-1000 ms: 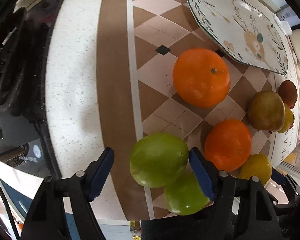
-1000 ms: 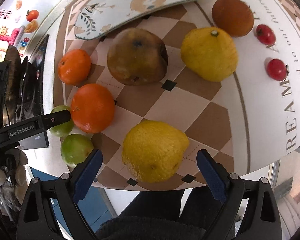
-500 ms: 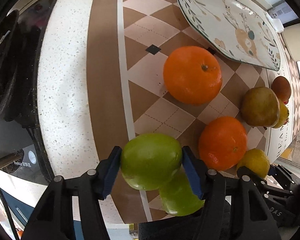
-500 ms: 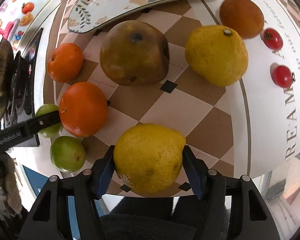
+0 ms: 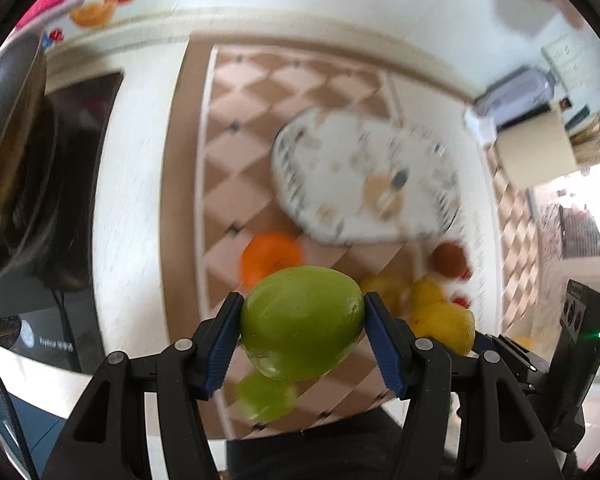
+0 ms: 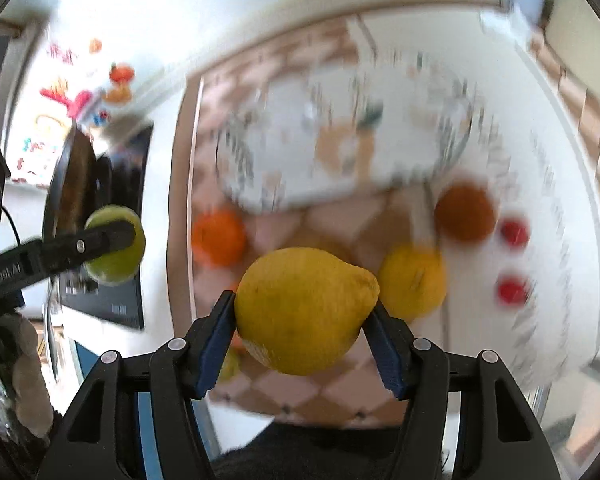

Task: Organize fruits
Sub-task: 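Carry the green apple and lemon onto the floral plate and release both, then grasp another green apple with the left tool while the right tool grasps the brown pear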

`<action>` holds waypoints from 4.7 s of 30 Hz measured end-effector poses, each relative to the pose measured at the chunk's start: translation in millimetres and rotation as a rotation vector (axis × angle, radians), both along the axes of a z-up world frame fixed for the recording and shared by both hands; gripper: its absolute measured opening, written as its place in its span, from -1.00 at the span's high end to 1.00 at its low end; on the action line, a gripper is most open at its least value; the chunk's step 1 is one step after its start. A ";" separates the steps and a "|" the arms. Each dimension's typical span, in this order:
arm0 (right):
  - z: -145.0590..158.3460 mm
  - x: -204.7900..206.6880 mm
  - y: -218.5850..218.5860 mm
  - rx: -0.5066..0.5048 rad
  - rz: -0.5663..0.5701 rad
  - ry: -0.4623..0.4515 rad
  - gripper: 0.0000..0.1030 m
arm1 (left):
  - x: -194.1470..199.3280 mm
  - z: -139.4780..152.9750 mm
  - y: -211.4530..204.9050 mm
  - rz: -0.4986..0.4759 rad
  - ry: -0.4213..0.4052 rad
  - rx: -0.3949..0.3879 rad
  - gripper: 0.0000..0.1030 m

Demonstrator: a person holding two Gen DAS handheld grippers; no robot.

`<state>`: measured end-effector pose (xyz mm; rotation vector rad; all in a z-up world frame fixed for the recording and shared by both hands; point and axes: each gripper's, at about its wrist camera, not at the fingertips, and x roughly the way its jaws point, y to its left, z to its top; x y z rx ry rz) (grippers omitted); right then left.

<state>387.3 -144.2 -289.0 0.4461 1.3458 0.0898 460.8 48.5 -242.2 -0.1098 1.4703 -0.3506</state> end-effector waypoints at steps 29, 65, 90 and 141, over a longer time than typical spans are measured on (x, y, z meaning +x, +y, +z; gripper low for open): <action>-86.2 210.0 -48.9 -0.148 0.319 0.086 -0.30 | 145.2 -142.8 -101.9 0.258 0.370 -0.007 -0.13; 37.5 66.5 -64.5 -0.225 0.121 -0.034 -0.75 | 9.3 6.3 -74.4 0.091 -0.211 0.276 -0.78; 140.9 -35.1 -56.5 -0.203 0.078 -0.190 -0.75 | -80.6 94.7 -56.8 0.078 -0.337 0.184 -0.78; -105.9 57.4 37.6 -0.050 0.375 0.261 -0.33 | -98.5 -139.9 4.8 0.046 0.185 0.287 -0.15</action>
